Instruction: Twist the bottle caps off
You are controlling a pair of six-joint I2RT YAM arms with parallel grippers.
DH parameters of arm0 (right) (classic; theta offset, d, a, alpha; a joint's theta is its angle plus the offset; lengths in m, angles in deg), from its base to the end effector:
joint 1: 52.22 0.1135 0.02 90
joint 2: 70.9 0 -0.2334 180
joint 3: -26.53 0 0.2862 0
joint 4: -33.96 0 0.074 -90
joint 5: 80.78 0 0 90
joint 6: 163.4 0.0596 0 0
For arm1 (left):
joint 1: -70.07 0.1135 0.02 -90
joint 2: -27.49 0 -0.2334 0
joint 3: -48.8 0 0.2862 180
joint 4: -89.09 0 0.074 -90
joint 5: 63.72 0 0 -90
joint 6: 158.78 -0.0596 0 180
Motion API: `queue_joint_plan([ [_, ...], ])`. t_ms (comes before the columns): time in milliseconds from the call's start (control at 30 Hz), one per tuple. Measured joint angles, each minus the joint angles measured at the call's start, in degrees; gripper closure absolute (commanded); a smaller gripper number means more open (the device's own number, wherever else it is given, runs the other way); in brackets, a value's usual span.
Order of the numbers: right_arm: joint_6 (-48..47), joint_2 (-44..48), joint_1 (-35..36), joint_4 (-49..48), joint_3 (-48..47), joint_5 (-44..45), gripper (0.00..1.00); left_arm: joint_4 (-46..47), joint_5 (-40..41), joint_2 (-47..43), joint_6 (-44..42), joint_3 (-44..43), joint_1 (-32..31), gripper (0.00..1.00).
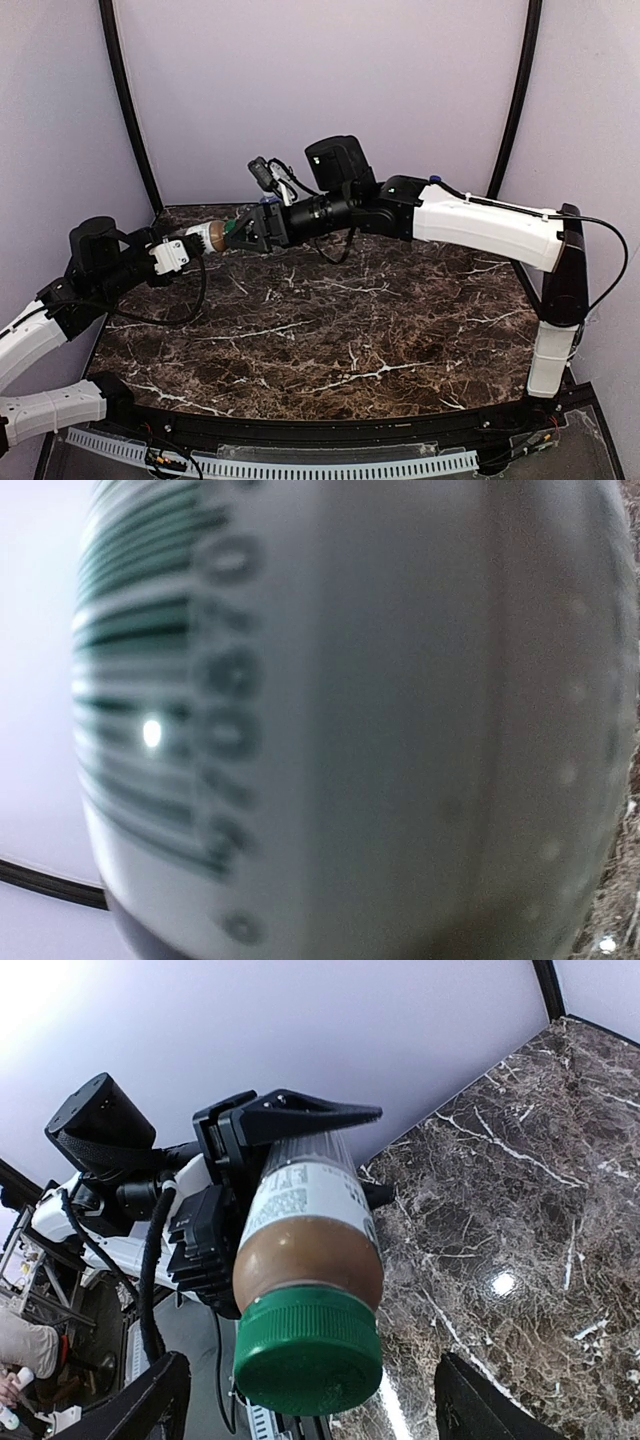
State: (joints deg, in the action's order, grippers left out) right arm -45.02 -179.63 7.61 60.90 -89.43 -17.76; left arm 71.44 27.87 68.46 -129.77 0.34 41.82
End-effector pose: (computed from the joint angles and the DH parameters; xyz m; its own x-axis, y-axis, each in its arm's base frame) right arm 0.2272 0.4446 0.3277 -0.6174 -0.2192 -0.7555 -0.7861 0.2078 0.5821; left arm 0.2289 -0.1211 0.2803 0.3174 0.8219 -0.4731 0.3537 0.3603 0.8632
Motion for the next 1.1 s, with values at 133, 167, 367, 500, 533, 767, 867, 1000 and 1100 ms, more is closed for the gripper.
queue_joint_plan([
  [133,1.8,0.0,-0.4,-1.7,1.7,-1.6,0.25,3.8,3.3,0.0,-5.2,0.1,-0.3,0.67],
  [167,2.1,0.0,-0.5,-2.0,2.0,-1.8,0.27,4.4,3.7,0.0,-6.3,0.1,-0.6,0.67],
  [367,3.7,0.0,-0.7,-4.9,2.3,-3.4,0.44,6.1,4.9,-0.2,-10.6,1.3,-1.6,0.67],
  [500,4.4,-0.2,-0.9,-6.1,2.3,-4.0,0.51,7.1,5.2,-0.2,-11.4,1.5,-1.9,0.67],
  [533,4.5,-0.3,-1.0,-6.3,2.3,-4.3,0.51,7.3,5.3,-0.2,-11.5,1.5,-2.0,0.67],
  [767,5.0,-0.6,-1.1,-7.5,3.1,-4.8,0.5,7.5,6.0,0.2,-11.5,1.5,-2.2,0.67],
  [867,5.2,-0.6,-1.1,-7.7,4.2,-5.2,0.45,7.8,6.5,0.3,-11.5,1.5,-2.2,0.67],
  [1000,5.6,-0.6,-1.3,-7.9,5.7,-5.4,0.49,8.2,6.7,0.6,-11.5,1.6,-2.2,0.67],
  [1100,5.8,-0.6,-1.4,-8.0,5.9,-5.5,0.45,8.2,6.8,0.7,-11.7,1.6,-2.2,0.68],
])
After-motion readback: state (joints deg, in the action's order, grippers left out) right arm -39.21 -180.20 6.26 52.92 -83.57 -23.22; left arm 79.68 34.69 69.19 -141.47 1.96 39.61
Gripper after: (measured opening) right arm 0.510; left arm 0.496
